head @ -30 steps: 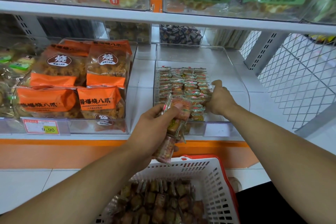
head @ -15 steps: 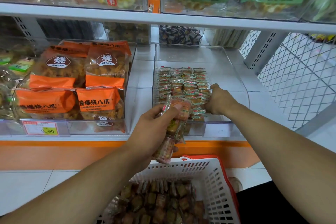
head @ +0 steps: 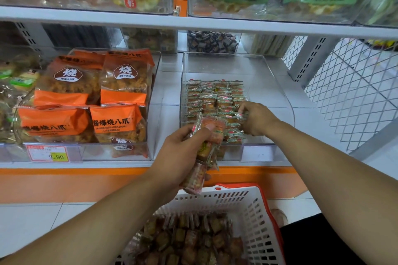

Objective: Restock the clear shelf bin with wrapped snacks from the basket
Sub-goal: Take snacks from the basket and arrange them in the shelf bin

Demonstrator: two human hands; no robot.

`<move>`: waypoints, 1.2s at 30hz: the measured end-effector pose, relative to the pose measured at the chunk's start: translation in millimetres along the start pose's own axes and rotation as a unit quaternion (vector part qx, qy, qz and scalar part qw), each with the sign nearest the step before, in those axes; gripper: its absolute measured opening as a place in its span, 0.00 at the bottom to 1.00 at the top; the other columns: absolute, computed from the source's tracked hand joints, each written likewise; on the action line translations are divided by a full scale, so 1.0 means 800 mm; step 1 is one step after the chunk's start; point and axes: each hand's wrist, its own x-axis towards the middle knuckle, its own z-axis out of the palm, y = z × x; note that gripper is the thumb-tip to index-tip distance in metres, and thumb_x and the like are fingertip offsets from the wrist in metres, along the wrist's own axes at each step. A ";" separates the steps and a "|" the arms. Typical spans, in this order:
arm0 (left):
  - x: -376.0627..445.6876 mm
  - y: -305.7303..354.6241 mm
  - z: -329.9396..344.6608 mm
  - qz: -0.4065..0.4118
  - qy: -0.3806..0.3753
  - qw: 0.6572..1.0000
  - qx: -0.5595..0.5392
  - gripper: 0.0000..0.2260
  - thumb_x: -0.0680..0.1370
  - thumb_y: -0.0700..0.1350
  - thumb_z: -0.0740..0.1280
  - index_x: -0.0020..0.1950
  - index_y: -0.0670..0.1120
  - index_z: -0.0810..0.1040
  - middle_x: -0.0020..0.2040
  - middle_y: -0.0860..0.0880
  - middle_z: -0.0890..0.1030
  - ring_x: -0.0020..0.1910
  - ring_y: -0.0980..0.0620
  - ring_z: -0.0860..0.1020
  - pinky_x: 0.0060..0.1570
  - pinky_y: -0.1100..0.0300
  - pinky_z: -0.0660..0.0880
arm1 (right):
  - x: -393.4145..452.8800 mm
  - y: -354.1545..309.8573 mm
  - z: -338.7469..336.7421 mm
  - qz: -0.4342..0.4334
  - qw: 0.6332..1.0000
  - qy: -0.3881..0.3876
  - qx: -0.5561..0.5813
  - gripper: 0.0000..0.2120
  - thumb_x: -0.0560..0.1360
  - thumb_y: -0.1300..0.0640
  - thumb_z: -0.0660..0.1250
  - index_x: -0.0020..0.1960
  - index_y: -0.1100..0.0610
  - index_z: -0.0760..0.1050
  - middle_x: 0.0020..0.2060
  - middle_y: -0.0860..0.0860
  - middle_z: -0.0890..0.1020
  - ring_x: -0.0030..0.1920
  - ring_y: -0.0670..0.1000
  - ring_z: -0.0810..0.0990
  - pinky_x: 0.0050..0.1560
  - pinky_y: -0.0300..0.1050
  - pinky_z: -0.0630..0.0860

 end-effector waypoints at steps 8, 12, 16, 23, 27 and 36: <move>0.000 0.001 0.000 -0.004 -0.001 1.000 0.003 0.21 0.67 0.64 0.76 0.55 0.56 0.83 0.47 0.46 0.86 0.38 0.40 0.86 0.35 0.50 0.81 | -0.005 -0.008 0.002 -0.002 0.995 0.000 -0.099 0.19 0.73 0.58 0.74 0.60 0.58 0.71 0.55 0.58 0.79 0.56 0.60 0.77 0.55 0.49 0.72; -0.001 0.001 0.000 -0.005 -0.003 1.000 0.004 0.18 0.69 0.63 0.75 0.55 0.56 0.83 0.46 0.47 0.87 0.38 0.41 0.86 0.33 0.51 0.80 | -0.005 -0.009 0.002 -0.005 0.996 0.007 -0.092 0.16 0.73 0.60 0.73 0.58 0.57 0.72 0.57 0.59 0.77 0.58 0.59 0.74 0.60 0.51 0.72; -0.002 0.001 -0.002 -0.001 -0.003 1.000 0.010 0.18 0.70 0.64 0.75 0.54 0.57 0.83 0.47 0.47 0.87 0.38 0.41 0.86 0.34 0.52 0.81 | -0.002 -0.003 -0.001 -0.022 0.998 0.000 -0.060 0.14 0.71 0.59 0.75 0.49 0.51 0.72 0.58 0.56 0.76 0.55 0.53 0.73 0.57 0.48 0.74; 0.002 0.000 0.000 -0.003 0.005 1.000 0.010 0.17 0.72 0.63 0.74 0.56 0.57 0.82 0.47 0.48 0.87 0.38 0.42 0.86 0.34 0.52 0.80 | -0.002 -0.002 0.008 -0.049 0.990 -0.023 -0.131 0.13 0.75 0.53 0.72 0.58 0.54 0.80 0.56 0.55 0.81 0.54 0.56 0.77 0.50 0.42 0.73; 0.002 0.000 0.000 -0.005 0.003 1.000 0.009 0.17 0.71 0.63 0.74 0.56 0.57 0.82 0.47 0.49 0.87 0.38 0.43 0.86 0.33 0.51 0.80 | -0.003 -0.006 0.003 -0.044 0.988 -0.051 -0.139 0.11 0.72 0.60 0.72 0.51 0.52 0.75 0.45 0.52 0.78 0.43 0.53 0.74 0.37 0.37 0.67; 0.000 0.001 0.000 -0.005 0.004 1.000 0.007 0.17 0.71 0.63 0.74 0.55 0.57 0.82 0.46 0.49 0.87 0.38 0.43 0.86 0.33 0.52 0.80 | 0.003 -0.002 0.005 -0.009 0.998 0.047 0.048 0.38 0.65 0.60 0.80 0.67 0.54 0.62 0.51 0.53 0.78 0.46 0.54 0.77 0.46 0.45 0.71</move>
